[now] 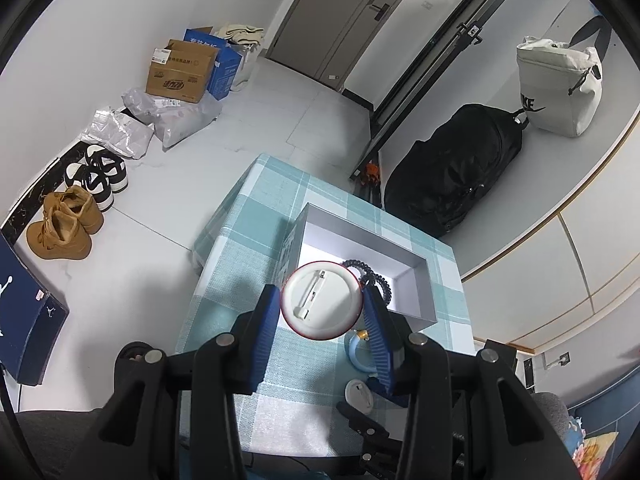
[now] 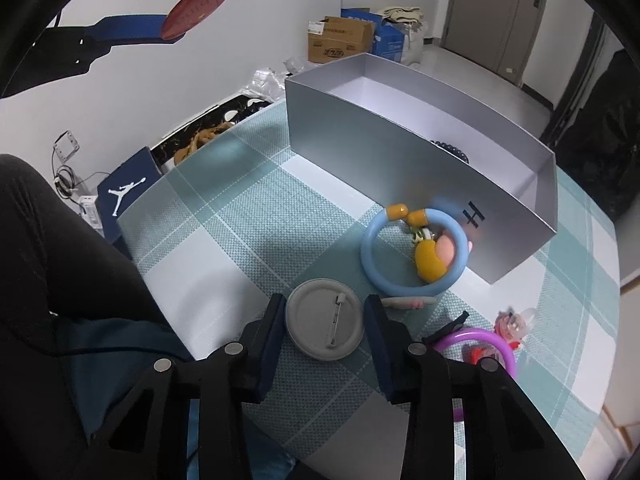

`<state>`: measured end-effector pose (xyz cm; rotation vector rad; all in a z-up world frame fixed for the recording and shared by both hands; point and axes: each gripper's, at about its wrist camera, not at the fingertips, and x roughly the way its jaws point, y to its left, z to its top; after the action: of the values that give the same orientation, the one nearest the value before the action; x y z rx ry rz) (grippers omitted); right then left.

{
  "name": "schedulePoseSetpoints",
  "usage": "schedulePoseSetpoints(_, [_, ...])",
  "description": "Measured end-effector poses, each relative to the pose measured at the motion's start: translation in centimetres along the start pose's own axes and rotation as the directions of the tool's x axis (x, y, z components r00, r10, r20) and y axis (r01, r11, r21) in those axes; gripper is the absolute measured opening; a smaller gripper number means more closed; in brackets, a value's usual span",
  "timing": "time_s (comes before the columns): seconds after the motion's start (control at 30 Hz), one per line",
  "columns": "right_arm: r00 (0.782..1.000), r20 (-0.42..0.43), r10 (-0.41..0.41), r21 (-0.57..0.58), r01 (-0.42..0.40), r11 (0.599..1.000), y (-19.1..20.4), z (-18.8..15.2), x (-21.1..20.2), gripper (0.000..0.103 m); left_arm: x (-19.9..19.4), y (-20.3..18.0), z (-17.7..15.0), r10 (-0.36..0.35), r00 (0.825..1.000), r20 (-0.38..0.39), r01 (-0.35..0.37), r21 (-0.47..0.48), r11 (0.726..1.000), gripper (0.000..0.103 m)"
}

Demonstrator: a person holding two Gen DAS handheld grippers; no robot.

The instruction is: Organize jewelry

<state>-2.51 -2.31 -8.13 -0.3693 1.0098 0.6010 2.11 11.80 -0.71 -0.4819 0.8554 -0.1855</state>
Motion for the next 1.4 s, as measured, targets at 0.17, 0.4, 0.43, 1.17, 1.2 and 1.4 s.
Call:
schedulePoseSetpoints(0.17, [1.0, 0.007, 0.031, 0.029, -0.031, 0.999, -0.5, 0.2, -0.6, 0.037, 0.0, -0.1, -0.1, 0.009, 1.0, 0.002, -0.009, 0.011, 1.0, 0.037])
schedulePoseSetpoints(0.4, [0.998, 0.024, 0.063, 0.062, -0.064, 0.996, -1.6, 0.1, -1.0, 0.024, 0.3, -0.2, -0.1, 0.022, 1.0, 0.0, -0.022, 0.015, 1.0, 0.037])
schedulePoseSetpoints(0.43, [0.997, 0.021, 0.075, 0.072, -0.076, 0.994, -1.7, 0.0, -0.9, 0.024, 0.3, -0.2, 0.0, 0.021, 1.0, -0.001, -0.021, 0.013, 1.0, 0.037])
schedulePoseSetpoints(1.17, [0.963, 0.216, 0.16, 0.129, -0.19, 0.973, -3.2, 1.5, -6.4, 0.024, 1.4, -1.1, 0.4, 0.011, 1.0, -0.008, -0.011, 0.018, 1.0, 0.037])
schedulePoseSetpoints(1.2, [0.959, 0.232, 0.165, 0.132, -0.199, 0.971, -3.5, 1.8, -6.8, 0.024, 1.5, -1.2, 0.5, 0.011, 1.0, -0.009, -0.011, 0.019, 1.0, 0.037])
schedulePoseSetpoints(1.4, [0.955, 0.238, 0.177, 0.168, -0.22, 0.961, -5.9, 3.5, -6.9, 0.024, 3.1, -2.2, 1.2, 0.008, 0.999, -0.031, -0.007, 0.026, 1.0, 0.037])
